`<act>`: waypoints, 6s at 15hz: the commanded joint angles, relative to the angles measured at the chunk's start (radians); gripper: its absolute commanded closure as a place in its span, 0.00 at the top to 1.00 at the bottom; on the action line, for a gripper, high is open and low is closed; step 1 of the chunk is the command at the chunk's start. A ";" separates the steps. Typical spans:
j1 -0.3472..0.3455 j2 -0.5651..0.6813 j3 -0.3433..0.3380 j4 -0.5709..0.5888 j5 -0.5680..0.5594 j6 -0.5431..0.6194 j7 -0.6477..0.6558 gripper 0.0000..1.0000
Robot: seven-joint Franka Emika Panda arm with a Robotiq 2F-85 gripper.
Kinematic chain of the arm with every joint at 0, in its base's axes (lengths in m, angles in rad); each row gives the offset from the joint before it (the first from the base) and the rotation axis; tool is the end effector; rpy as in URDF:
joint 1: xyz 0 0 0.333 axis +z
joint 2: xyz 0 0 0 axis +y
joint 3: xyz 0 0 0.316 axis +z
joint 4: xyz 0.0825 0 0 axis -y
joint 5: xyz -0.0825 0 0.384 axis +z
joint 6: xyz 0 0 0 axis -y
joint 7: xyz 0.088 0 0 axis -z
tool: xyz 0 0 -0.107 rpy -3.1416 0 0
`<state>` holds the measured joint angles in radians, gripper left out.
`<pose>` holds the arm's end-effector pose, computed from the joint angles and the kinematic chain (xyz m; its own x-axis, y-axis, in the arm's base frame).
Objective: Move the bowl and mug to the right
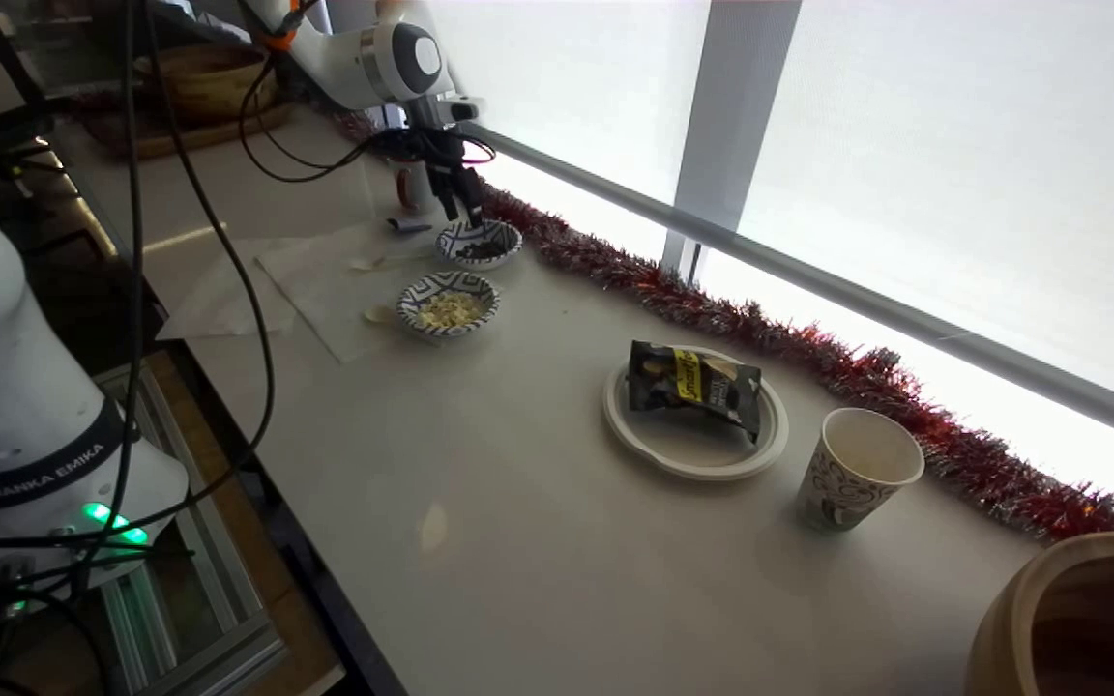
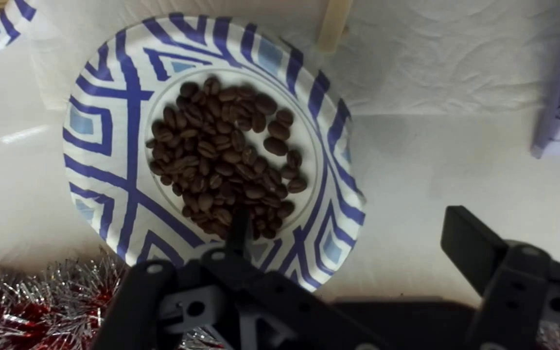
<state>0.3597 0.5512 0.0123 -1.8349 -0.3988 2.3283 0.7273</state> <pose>0.6005 0.2266 0.2250 0.9929 -0.0588 0.1036 -0.0838 -0.9630 0.2563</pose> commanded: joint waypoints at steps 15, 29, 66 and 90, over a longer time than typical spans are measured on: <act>0.042 0.057 -0.040 0.087 0.005 -0.094 0.058 0.36; 0.051 0.073 -0.041 0.088 -0.003 -0.094 0.063 0.00; -0.289 -0.080 -0.152 -0.117 -0.073 -0.084 0.229 0.01; -0.131 -0.350 0.136 -0.181 0.132 -0.121 -0.326 1.00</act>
<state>0.2113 0.2166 0.1137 -2.0141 -0.3241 2.1981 0.5230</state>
